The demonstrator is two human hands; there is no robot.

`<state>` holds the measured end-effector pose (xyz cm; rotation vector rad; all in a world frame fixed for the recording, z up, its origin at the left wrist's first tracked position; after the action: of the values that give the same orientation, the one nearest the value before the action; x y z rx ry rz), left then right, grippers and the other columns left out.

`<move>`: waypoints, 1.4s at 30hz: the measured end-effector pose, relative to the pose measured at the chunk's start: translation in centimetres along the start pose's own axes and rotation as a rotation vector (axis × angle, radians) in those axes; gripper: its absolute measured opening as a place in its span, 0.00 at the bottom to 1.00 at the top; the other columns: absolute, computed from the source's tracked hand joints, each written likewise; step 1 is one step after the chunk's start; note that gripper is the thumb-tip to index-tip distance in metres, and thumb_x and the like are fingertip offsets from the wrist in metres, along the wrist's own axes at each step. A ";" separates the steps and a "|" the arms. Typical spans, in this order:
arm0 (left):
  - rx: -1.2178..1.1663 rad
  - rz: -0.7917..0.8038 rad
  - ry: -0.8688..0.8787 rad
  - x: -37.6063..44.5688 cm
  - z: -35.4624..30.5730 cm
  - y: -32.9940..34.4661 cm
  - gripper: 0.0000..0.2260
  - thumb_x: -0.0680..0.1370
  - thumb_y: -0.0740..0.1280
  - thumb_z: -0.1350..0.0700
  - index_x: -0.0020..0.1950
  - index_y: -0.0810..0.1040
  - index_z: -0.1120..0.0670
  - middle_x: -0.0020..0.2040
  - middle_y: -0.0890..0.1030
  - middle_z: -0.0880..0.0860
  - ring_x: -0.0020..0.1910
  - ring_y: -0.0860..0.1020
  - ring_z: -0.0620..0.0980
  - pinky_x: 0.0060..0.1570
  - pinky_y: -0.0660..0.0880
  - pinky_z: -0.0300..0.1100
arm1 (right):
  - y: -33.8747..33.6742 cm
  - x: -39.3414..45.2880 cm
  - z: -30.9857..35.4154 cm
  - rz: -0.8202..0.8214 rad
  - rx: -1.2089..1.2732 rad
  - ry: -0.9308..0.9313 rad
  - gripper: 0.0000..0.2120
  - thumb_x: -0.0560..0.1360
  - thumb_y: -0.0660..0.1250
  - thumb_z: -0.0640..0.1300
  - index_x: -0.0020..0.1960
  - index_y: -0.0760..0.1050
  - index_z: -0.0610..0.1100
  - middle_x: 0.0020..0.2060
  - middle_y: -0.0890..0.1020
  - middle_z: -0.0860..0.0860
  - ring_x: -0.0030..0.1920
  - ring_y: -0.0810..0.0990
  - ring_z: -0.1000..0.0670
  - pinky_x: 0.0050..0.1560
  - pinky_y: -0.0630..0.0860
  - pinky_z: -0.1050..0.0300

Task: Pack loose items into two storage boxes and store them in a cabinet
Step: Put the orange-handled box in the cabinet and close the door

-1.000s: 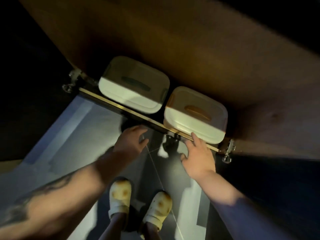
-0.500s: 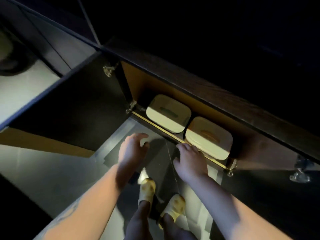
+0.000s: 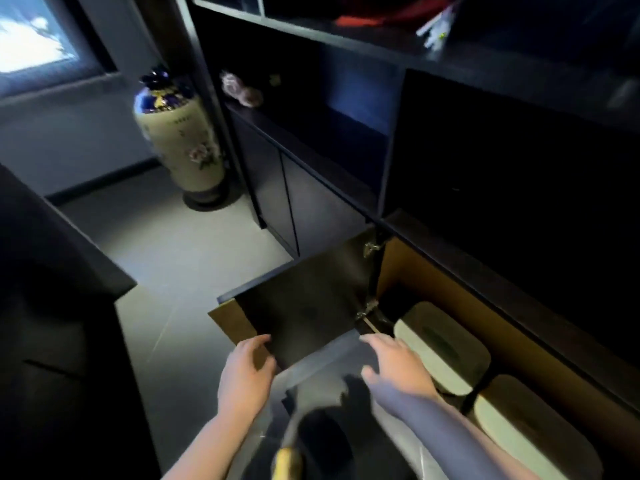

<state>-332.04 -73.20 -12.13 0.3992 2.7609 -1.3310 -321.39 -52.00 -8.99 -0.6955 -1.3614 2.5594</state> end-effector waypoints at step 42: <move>-0.114 0.887 0.211 -2.3 -7.6 13.3 0.18 0.76 0.68 0.48 0.65 0.72 0.45 0.55 0.80 0.44 0.45 0.79 0.34 0.48 0.74 0.33 | 4.1 -6.6 -8.1 -0.100 0.160 0.250 0.20 0.79 0.61 0.51 0.71 0.66 0.57 0.66 0.74 0.58 0.64 0.74 0.54 0.60 0.69 0.62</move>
<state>-325.99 -59.89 -17.17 1.5769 2.2496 -0.9124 -311.47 -50.62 -14.05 -0.8596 -1.0733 2.3759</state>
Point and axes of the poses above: each hand's wrist, its own x-axis towards the middle knuckle, its own y-axis out of the palm, z = x × y, the point moved 1 cm from there along x, towards the middle knuckle
